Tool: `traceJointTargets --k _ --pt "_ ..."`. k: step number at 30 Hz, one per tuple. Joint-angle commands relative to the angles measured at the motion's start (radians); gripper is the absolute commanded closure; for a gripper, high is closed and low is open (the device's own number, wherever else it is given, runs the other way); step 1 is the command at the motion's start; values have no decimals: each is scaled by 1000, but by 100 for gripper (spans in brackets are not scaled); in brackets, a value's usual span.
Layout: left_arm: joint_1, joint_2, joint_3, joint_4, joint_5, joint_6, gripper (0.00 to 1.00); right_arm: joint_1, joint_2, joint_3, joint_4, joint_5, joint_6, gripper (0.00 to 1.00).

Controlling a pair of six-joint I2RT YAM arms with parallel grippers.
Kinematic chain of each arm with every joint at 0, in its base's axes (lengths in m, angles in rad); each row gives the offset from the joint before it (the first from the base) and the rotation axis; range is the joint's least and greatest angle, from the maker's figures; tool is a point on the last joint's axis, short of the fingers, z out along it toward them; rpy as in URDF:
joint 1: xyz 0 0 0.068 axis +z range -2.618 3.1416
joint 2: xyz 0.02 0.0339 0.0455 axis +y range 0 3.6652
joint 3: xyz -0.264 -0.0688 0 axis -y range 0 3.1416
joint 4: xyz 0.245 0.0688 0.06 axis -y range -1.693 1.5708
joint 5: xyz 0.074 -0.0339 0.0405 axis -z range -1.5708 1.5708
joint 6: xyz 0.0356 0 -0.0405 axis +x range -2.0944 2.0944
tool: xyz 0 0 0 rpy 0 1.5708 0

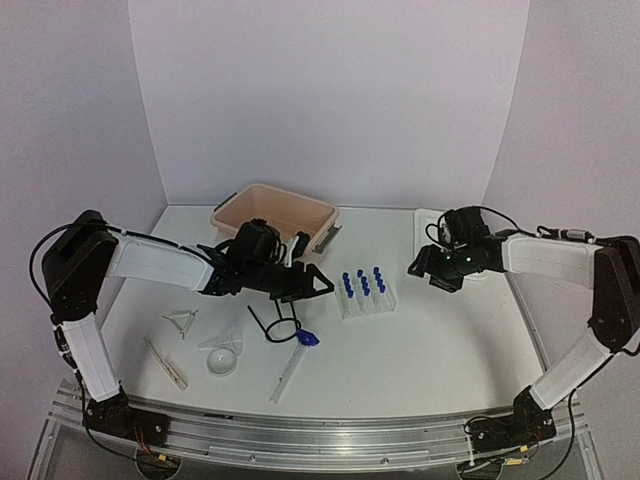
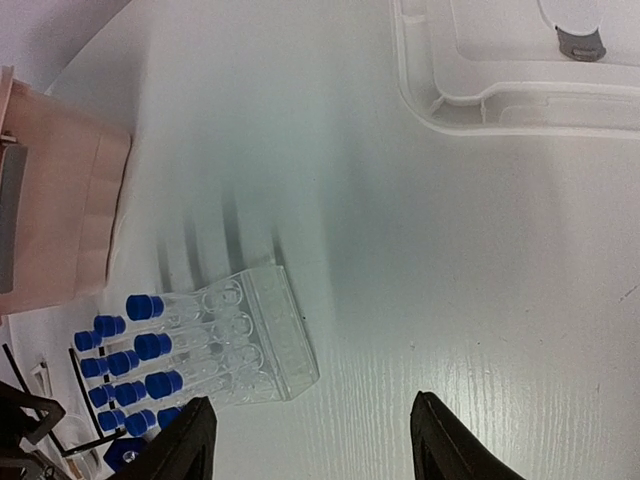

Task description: Organize the chemistry lab equipment

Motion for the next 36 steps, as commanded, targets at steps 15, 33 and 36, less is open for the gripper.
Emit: traceJointTargets --k 15,33,36 --pt "-36 294 240 -110 -273 -55 95 -5 176 51 100 -42 10 51" --pt "-148 207 122 -48 -498 -38 100 -4 211 72 135 -29 -17 52" --pt "-158 221 107 1 -520 -62 100 -5 223 75 142 -35 -18 53"
